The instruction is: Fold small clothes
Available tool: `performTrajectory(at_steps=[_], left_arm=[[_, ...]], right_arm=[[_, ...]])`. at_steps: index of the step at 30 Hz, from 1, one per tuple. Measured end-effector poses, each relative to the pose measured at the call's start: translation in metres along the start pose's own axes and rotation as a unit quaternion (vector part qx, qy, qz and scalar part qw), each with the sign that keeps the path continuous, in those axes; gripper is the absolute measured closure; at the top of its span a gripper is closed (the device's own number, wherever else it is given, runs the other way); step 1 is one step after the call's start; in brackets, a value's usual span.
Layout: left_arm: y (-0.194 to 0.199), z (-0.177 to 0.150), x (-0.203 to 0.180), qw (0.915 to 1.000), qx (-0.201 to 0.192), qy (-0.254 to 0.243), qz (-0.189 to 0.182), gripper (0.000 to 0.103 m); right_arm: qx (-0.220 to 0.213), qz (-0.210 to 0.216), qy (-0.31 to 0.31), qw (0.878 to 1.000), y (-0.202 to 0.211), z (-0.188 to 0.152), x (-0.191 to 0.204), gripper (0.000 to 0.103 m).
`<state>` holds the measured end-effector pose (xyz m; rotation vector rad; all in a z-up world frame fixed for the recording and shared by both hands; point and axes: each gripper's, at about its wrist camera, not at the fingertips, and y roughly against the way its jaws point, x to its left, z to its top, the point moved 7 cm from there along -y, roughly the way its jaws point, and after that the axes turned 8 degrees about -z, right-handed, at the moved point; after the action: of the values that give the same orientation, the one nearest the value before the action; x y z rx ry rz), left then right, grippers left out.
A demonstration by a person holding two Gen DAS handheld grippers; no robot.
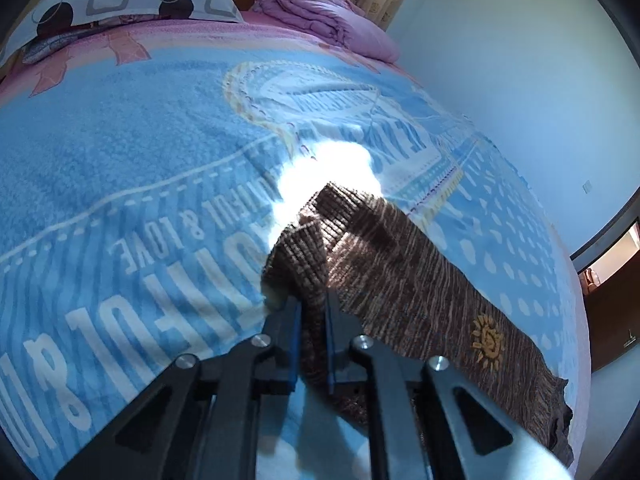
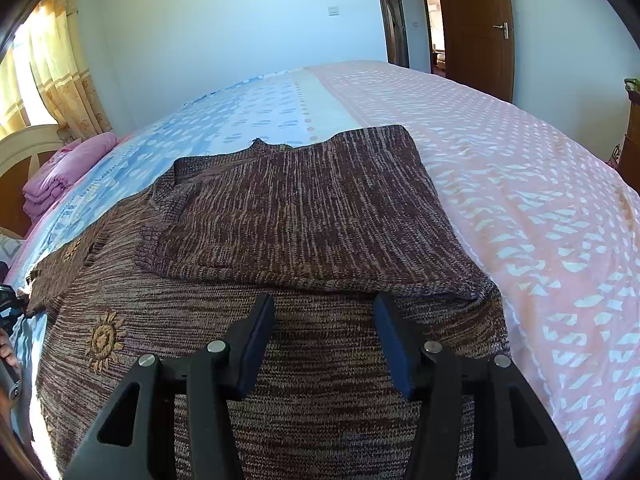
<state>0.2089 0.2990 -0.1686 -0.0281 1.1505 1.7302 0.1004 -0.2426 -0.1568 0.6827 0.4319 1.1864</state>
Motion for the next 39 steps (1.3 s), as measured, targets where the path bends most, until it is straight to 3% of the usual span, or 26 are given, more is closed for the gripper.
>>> performTrajectory(at_steps=[3, 8, 10, 13, 15, 19, 23, 25, 27, 28, 30, 31, 32, 36, 39], left_arm=[[0.004, 0.002, -0.016, 0.9996, -0.010, -0.027, 0.000, 0.094], [0.026, -0.008, -0.096, 0.9900, -0.043, -0.129, -0.038, 0.094], [0.039, -0.026, -0.141, 0.9779, -0.055, -0.191, -0.064, 0.094], [0.059, -0.077, -0.207, 0.9502, -0.058, -0.285, -0.112, 0.094], [0.062, -0.125, -0.240, 0.9306, -0.035, -0.337, -0.139, 0.094], [0.044, -0.194, -0.257, 0.9109, 0.021, -0.389, -0.136, 0.094], [0.025, -0.220, -0.241, 0.9085, 0.081, -0.391, -0.124, 0.094], [0.030, -0.214, -0.239, 0.9091, 0.080, -0.387, -0.133, 0.091], [0.037, -0.213, -0.237, 0.9045, 0.079, -0.398, -0.131, 0.088], [0.040, -0.212, -0.234, 0.9023, 0.082, -0.401, -0.136, 0.084], [0.044, -0.212, -0.226, 0.9038, 0.092, -0.392, -0.145, 0.062], [0.050, -0.206, -0.216, 0.9080, 0.089, -0.382, -0.147, 0.043], [0.052, -0.205, -0.210, 0.9122, 0.078, -0.376, -0.143, 0.031], [0.056, -0.180, -0.177, 0.9372, 0.023, -0.331, -0.106, 0.025], [0.044, -0.167, -0.159, 0.9568, 0.031, -0.276, -0.087, 0.025]], right_arm=[[-0.001, 0.003, -0.002, 1.000, 0.000, 0.000, -0.001, 0.049], [-0.002, 0.006, -0.004, 1.000, 0.000, 0.000, -0.001, 0.049], [-0.003, 0.007, -0.005, 1.000, 0.000, 0.000, -0.001, 0.049], [-0.004, 0.010, -0.007, 1.000, 0.001, 0.000, -0.002, 0.049], [-0.004, 0.012, -0.008, 1.000, 0.001, 0.000, -0.002, 0.049], [-0.004, 0.013, -0.009, 1.000, 0.001, 0.000, -0.002, 0.049], [-0.004, 0.012, -0.008, 1.000, 0.001, 0.000, -0.002, 0.049], [-0.001, 0.012, -0.007, 1.000, 0.001, 0.000, -0.002, 0.048], [0.003, 0.013, 0.000, 1.000, 0.000, 0.000, 0.001, 0.043], [0.007, 0.011, 0.003, 1.000, 0.000, 0.000, 0.002, 0.043], [0.016, 0.004, 0.010, 1.000, 0.000, 0.003, 0.005, 0.043], [0.018, 0.014, 0.007, 1.000, 0.003, 0.006, 0.007, 0.043], [0.016, 0.051, -0.008, 0.999, 0.008, 0.013, 0.013, 0.043], [-0.001, 0.124, -0.010, 0.992, 0.019, 0.049, 0.053, 0.043], [0.015, 0.173, 0.011, 0.985, 0.009, 0.065, 0.098, 0.043]])
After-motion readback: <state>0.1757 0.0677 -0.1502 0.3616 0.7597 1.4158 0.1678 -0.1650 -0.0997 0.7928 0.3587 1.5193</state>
